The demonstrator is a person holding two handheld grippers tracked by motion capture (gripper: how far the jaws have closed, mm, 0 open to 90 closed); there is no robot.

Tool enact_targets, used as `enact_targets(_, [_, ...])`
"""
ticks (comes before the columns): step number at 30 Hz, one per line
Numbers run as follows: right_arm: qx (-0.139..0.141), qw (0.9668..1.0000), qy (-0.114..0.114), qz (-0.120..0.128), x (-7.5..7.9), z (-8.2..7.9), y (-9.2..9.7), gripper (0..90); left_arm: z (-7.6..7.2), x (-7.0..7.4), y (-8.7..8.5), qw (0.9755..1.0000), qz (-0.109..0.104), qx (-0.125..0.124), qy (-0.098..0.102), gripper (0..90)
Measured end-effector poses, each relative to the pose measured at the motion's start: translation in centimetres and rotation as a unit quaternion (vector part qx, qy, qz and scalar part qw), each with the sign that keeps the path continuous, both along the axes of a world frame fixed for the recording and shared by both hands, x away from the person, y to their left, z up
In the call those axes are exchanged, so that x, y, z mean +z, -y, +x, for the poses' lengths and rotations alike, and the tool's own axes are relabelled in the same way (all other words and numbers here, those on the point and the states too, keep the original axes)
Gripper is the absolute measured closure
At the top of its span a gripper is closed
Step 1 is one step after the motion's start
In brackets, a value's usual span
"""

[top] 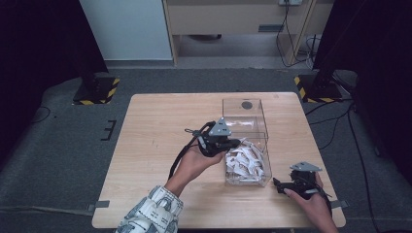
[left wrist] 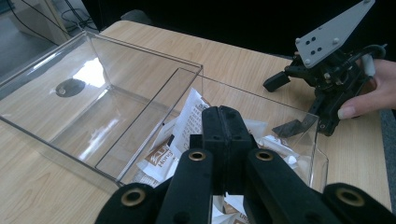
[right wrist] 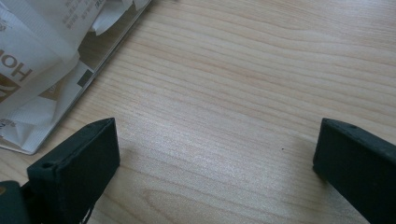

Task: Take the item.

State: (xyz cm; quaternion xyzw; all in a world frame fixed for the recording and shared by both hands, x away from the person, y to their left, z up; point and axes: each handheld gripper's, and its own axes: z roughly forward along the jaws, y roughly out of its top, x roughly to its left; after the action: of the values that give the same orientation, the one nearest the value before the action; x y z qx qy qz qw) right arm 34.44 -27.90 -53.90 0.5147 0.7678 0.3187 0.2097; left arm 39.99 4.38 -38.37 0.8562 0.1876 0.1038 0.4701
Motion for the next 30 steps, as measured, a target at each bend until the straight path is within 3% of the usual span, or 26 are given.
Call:
enact_targets(11, [0.000, 1.0000, 0.000, 0.000, 0.0, 0.0, 0.0, 0.8, -0.3, 1.0, -1.2, 0.9999, -0.009, 0.002, 0.010, 89.8])
enact_targets(19, [0.000, 1.0000, 0.000, 0.000, 0.0, 0.0, 0.0, 0.8, -0.1, 1.5, -3.4, 0.9994, -0.020, 0.022, 0.015, 89.8])
enact_targets(30, [0.000, 1.0000, 0.000, 0.000, 0.0, 0.0, 0.0, 0.8, 0.0, 1.1, -5.6, 0.9990, -0.014, 0.037, 0.019, 89.8])
